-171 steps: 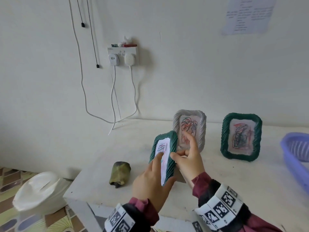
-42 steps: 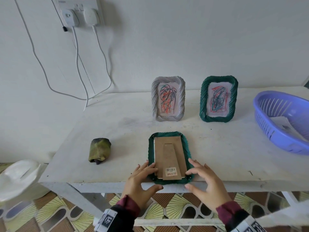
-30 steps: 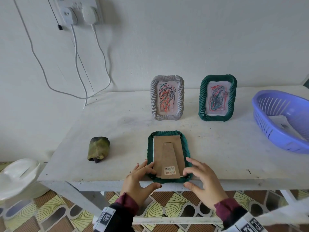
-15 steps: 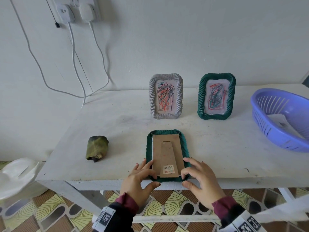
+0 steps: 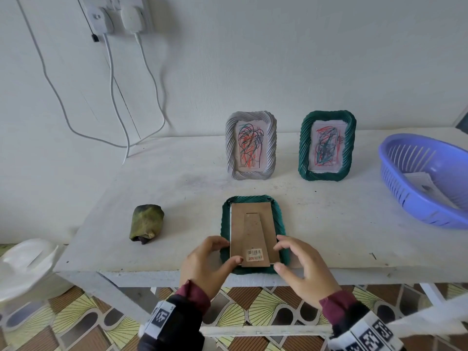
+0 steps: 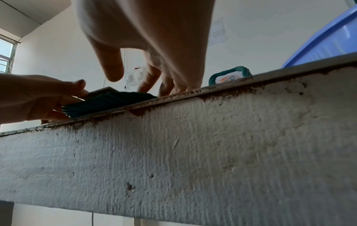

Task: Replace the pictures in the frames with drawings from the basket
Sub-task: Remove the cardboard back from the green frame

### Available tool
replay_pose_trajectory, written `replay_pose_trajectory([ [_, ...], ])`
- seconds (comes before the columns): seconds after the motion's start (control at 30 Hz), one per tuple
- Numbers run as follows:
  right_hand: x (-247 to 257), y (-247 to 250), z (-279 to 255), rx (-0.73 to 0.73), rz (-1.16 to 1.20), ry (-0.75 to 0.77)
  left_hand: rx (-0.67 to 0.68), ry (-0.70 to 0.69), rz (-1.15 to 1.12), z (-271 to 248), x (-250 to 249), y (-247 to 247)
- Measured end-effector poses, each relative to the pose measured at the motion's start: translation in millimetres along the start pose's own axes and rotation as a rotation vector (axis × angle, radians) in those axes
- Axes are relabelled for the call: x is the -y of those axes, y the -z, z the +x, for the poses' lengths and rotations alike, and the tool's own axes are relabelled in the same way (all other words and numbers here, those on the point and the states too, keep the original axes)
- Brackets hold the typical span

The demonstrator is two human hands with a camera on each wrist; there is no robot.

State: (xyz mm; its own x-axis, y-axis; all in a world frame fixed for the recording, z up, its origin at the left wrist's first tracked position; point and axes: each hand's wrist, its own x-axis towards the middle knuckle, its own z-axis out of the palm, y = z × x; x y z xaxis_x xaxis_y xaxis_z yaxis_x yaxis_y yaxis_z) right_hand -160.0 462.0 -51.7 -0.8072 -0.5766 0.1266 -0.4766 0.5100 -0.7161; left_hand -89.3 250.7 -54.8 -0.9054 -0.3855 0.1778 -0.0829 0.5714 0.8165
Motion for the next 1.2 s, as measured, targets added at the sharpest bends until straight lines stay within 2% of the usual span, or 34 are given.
replay_pose_trajectory([
  [0.07, 2.6, 1.5, 7.1, -0.028, 0.015, -0.034, 0.02, 0.002, -0.036, 7.4, -2.4, 0.9],
  [0.13, 5.7, 2.3, 15.7, -0.043, -0.005, -0.058, 0.115, -0.015, -0.02, 13.7, -1.6, -0.4],
  [0.23, 9.8, 3.7, 28.5, -0.043, -0.022, -0.078, 0.258, -0.034, 0.123, 21.8, 0.9, -2.9],
  [0.33, 11.7, 4.6, 39.5, -0.032, -0.018, -0.099, 0.32, -0.024, 0.199, 25.7, 2.7, -3.0],
  [0.47, 9.6, 2.4, 51.9, -0.04, -0.015, -0.134, 0.337, -0.007, 0.207, 26.1, 5.8, -4.3],
  [0.6, 6.0, -1.1, 64.2, -0.114, -0.038, -0.155, 0.345, -0.005, 0.218, 26.4, 5.8, -4.7],
  [0.8, 6.7, -2.4, 70.4, -0.239, 0.014, -0.068, 0.345, 0.008, 0.221, 26.5, 4.4, -4.8],
  [1.07, 13.4, 3.7, 67.4, -0.185, 0.279, -0.152, 0.347, -0.038, 0.223, 22.4, -4.3, -1.7],
  [1.2, 16.6, 8.0, 65.2, -0.206, 0.415, -0.172, 0.322, -0.018, 0.0, 24.6, -9.8, 0.7],
])
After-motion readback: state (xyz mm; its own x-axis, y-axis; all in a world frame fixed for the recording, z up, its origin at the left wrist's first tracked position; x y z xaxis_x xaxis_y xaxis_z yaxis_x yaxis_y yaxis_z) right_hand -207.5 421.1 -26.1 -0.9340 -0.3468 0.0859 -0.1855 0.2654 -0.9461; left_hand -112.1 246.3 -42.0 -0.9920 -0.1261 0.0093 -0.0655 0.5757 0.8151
